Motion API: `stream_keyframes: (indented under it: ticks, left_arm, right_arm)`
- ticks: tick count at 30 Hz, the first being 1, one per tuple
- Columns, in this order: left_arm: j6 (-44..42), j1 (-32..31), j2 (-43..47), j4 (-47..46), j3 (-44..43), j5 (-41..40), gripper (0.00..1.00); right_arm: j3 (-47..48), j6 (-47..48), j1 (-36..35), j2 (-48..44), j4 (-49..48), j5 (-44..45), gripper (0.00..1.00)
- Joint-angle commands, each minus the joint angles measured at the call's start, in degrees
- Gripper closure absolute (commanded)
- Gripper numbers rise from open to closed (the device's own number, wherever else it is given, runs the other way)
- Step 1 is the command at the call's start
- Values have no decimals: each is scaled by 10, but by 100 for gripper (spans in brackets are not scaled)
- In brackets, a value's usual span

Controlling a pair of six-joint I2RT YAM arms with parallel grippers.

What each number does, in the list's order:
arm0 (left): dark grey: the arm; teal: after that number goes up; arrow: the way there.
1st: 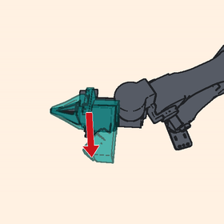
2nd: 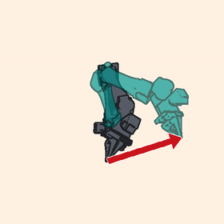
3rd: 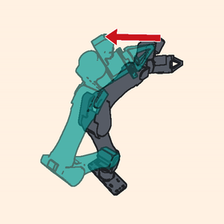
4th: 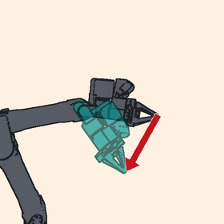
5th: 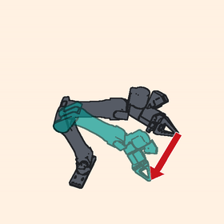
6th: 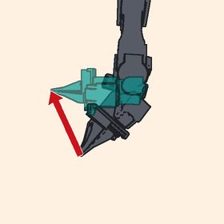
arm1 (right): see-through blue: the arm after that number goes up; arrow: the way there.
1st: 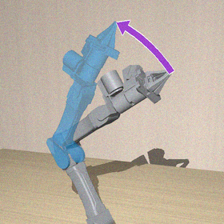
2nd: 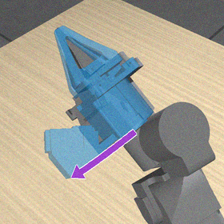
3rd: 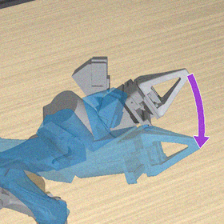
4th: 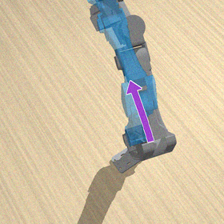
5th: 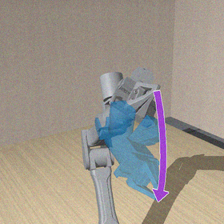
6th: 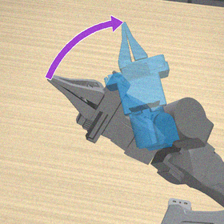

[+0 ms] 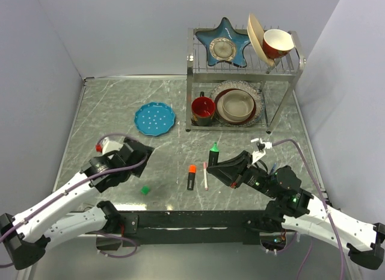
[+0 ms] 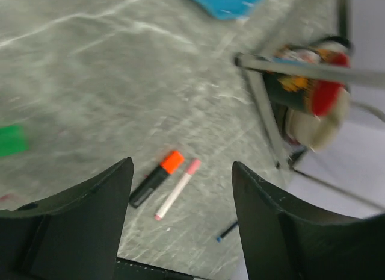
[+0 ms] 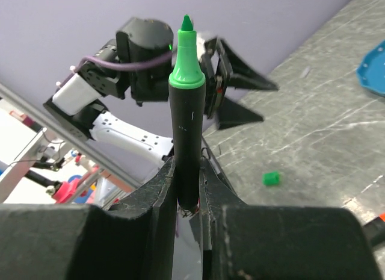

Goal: Insert the pens into the pen caps

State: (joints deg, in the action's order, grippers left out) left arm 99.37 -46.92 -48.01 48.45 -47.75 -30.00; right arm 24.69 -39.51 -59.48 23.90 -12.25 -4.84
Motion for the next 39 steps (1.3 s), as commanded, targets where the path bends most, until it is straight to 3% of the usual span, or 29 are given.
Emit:
stream_keyframes:
  ticks: [1,5,10,13,21,39]
  left_arm:
    - [189,2,25,93,25,16,30]
    - [318,2,20,100,84,117,38]
    - [376,2,21,118,137,135,36]
    - [378,2,36,65,179,129,33]
    - [380,10,23,34,208,72,27]
    - [340,16,-43,-41,197,108,20]
  right_arm:
    - [9,22,0,-5,6,24,100]
    - [25,33,0,4,30,24,100]
    - [17,36,1,-18,39,44,100]
    - [15,37,1,-19,40,44,100]
    - [19,32,0,-10,36,37,100]
    - [21,29,1,-2,32,33,100]
